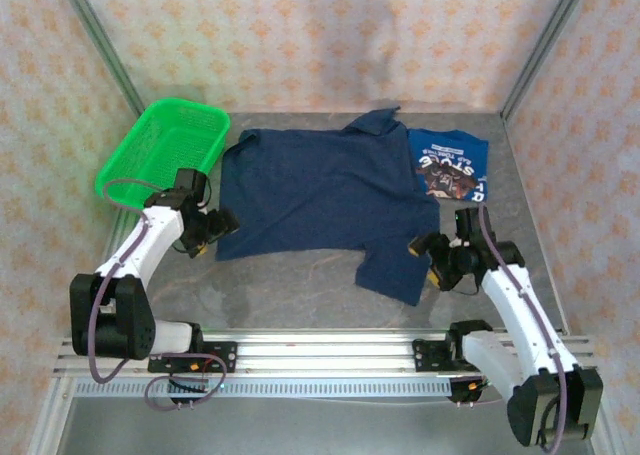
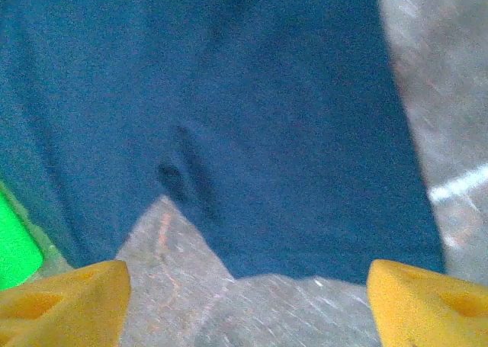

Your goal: Fold and stack the t-shirts

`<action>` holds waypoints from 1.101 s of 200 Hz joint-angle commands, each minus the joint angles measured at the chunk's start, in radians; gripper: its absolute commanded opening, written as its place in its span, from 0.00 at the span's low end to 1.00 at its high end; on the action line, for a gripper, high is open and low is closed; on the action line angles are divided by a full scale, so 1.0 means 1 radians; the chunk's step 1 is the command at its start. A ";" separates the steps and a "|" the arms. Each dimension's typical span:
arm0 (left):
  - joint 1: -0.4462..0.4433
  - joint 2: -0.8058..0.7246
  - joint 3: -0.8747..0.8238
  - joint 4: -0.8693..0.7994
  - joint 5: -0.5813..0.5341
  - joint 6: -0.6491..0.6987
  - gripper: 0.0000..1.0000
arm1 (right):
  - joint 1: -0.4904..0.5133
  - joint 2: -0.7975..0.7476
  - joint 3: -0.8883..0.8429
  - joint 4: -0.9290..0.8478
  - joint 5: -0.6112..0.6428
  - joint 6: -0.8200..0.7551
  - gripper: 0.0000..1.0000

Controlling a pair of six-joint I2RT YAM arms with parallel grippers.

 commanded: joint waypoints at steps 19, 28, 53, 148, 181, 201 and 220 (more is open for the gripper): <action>-0.006 0.049 -0.067 0.164 -0.040 -0.056 0.81 | 0.027 0.012 -0.102 -0.079 -0.023 -0.033 0.63; -0.006 0.065 -0.078 0.190 -0.042 -0.066 0.81 | 0.035 0.010 -0.118 -0.075 -0.017 -0.031 0.63; -0.007 0.081 -0.106 0.285 -0.048 -0.102 0.80 | 0.046 0.024 -0.156 -0.042 -0.023 -0.025 0.59; 0.006 0.164 -0.183 0.442 -0.049 -0.174 0.66 | 0.227 0.149 -0.220 0.138 0.083 0.111 0.51; 0.011 0.175 -0.171 0.386 -0.087 -0.167 0.62 | 0.227 0.182 -0.216 0.178 0.106 0.121 0.42; 0.015 0.153 -0.173 0.340 -0.105 -0.164 0.61 | 0.227 0.194 -0.209 0.181 0.113 0.117 0.42; 0.017 0.122 -0.179 0.285 -0.115 -0.167 0.62 | 0.226 0.196 -0.206 0.176 0.113 0.118 0.41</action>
